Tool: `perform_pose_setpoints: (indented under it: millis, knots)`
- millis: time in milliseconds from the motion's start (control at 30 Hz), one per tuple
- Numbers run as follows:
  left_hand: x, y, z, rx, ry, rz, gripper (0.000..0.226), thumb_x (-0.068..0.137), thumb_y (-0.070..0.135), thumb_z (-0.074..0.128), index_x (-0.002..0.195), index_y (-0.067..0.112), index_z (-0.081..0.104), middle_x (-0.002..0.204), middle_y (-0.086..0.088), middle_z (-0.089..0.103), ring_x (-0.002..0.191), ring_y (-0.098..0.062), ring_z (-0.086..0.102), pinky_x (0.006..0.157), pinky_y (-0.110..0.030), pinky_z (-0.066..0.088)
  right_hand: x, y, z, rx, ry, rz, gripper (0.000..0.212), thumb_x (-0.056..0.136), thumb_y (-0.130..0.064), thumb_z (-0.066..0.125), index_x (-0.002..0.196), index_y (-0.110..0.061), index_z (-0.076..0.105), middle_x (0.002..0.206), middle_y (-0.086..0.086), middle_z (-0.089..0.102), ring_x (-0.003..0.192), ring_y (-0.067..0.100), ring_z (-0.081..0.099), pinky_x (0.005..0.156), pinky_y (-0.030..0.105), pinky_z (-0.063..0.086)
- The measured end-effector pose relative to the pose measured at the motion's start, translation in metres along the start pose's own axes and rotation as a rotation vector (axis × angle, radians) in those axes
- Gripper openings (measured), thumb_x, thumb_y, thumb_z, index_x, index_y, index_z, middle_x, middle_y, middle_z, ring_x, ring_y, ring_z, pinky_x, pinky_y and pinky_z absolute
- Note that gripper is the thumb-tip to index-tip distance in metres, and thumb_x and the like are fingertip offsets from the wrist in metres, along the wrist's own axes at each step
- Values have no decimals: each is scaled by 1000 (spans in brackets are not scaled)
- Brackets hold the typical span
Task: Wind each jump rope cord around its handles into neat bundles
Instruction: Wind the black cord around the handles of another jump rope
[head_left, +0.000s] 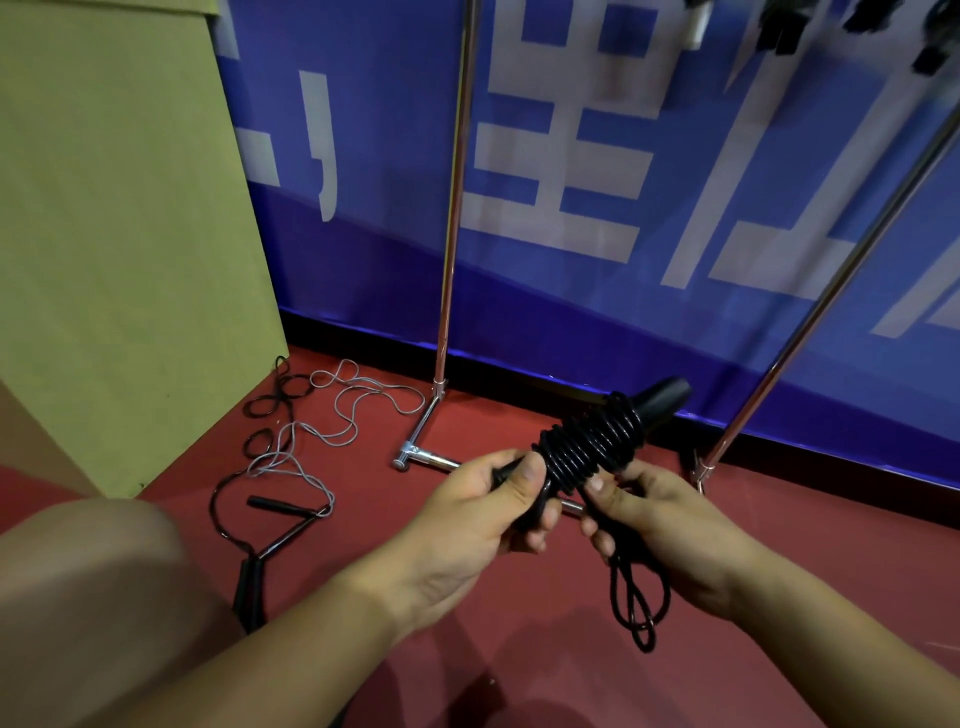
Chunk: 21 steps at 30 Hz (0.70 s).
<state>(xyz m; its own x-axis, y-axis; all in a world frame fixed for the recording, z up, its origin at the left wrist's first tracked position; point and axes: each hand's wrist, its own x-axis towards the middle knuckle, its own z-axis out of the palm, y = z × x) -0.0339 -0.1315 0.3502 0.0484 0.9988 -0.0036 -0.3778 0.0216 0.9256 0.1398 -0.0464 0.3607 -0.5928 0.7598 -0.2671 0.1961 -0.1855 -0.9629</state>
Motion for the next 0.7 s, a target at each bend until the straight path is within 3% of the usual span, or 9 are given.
perform_pose_setpoints:
  millis: [200, 333, 567, 700]
  knots:
    - [7, -1, -3, 0, 329, -11, 34, 82, 45, 56, 97, 15, 62, 72, 2, 60, 60, -7, 49, 60, -23, 44, -1, 6, 10, -38, -1, 26, 23, 104, -18, 44, 98, -4, 62, 80, 10, 69, 66, 18, 61, 64, 26, 51]
    - [14, 0, -10, 4, 569, 29, 20, 97, 36, 54, 94, 19, 64, 78, 5, 52, 73, -8, 48, 59, -24, 45, 0, 9, 12, -14, 23, 106, 27, 104, -19, 42, 105, -5, 66, 88, 11, 74, 78, 20, 71, 67, 29, 57]
    - [21, 29, -43, -261, 831, 20, 36, 100, 45, 50, 112, 13, 61, 75, 3, 56, 59, -6, 51, 48, -19, 45, 4, 12, -8, -65, 200, 229, 28, 104, -27, 45, 101, -4, 61, 78, 12, 72, 66, 22, 68, 55, 27, 52]
    - [21, 28, -49, -232, 939, -1, 35, 99, 46, 52, 104, 14, 64, 80, 4, 57, 53, -5, 47, 45, -18, 41, 6, 14, -18, -99, 276, 223, 27, 103, -28, 48, 97, -7, 62, 66, 6, 65, 57, 18, 62, 52, 26, 46]
